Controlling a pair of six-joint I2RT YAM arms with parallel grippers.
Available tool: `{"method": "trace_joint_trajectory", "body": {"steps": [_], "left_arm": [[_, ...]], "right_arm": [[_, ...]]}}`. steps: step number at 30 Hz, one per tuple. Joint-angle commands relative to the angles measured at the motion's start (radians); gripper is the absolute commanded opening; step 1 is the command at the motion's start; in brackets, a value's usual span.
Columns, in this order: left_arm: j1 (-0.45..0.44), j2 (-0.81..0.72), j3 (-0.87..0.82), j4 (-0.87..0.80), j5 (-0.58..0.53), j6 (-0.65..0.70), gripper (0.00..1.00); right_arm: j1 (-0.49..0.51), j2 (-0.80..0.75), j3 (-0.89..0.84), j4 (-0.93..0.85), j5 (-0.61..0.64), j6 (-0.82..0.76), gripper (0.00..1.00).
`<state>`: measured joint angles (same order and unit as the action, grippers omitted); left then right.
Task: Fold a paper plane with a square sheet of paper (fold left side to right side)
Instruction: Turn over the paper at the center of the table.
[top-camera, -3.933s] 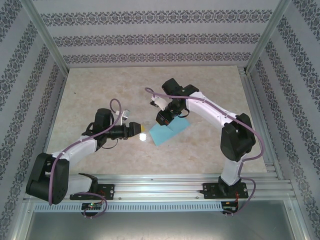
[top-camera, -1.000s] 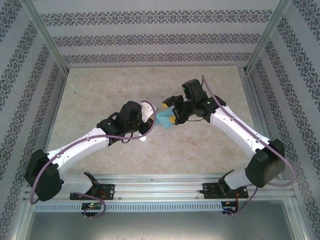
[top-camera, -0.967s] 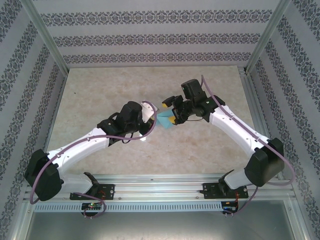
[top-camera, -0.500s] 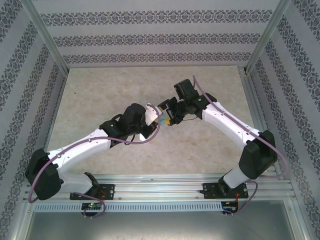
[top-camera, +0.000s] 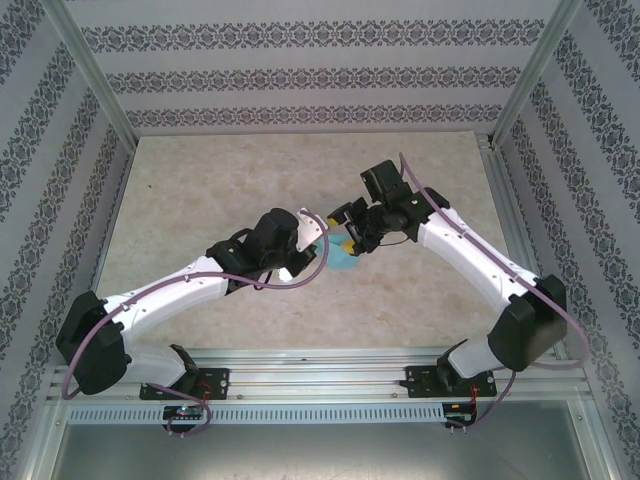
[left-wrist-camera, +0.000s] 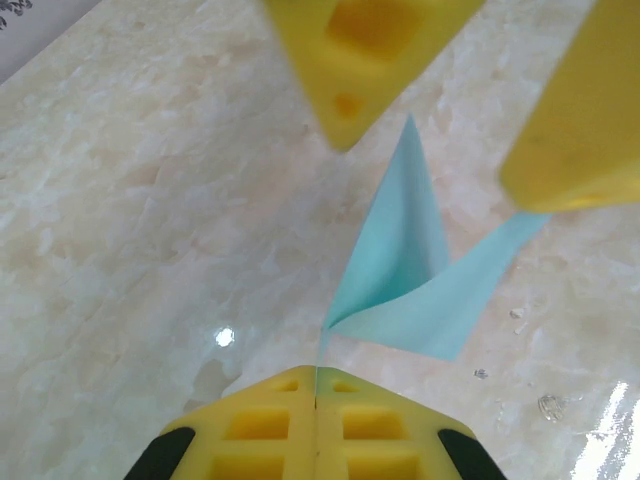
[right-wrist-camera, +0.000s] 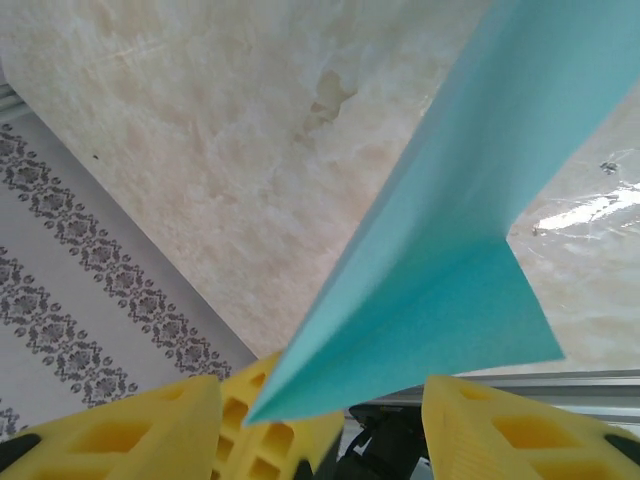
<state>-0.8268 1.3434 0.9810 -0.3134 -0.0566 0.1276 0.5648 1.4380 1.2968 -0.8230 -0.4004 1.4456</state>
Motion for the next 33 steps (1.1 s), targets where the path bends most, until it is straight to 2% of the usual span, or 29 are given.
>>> {"method": "trace_joint_trajectory", "body": {"steps": [1,5,8,10,18,23,29,33], "left_arm": [[-0.014,0.014,0.021,-0.001,-0.036,0.008,0.0],[-0.015,0.014,0.02,0.01,-0.029,0.002,0.0],[-0.017,0.014,0.02,0.01,-0.031,0.001,0.0],[-0.018,0.013,0.019,0.01,-0.034,-0.001,0.0],[-0.023,0.013,0.019,0.019,-0.023,0.001,0.0],[-0.028,0.007,0.02,0.022,-0.013,0.006,0.0],[-0.035,0.003,0.016,0.022,-0.012,0.004,0.0],[-0.041,-0.003,0.011,0.025,-0.011,0.004,0.0]], "right_arm": [[0.008,-0.082,-0.064,-0.03,0.043,0.044,0.61],[0.048,-0.128,-0.142,0.117,0.046,0.153,0.71],[0.078,-0.132,-0.148,0.165,0.081,0.2,0.82],[0.093,-0.148,-0.182,0.217,0.104,0.252,0.86],[0.124,-0.199,-0.332,0.426,0.215,0.473,0.86],[0.123,-0.171,-0.334,0.473,0.235,0.506,0.86],[0.127,-0.108,-0.299,0.502,0.203,0.516,0.86],[0.129,-0.096,-0.308,0.505,0.212,0.526,0.82]]}}
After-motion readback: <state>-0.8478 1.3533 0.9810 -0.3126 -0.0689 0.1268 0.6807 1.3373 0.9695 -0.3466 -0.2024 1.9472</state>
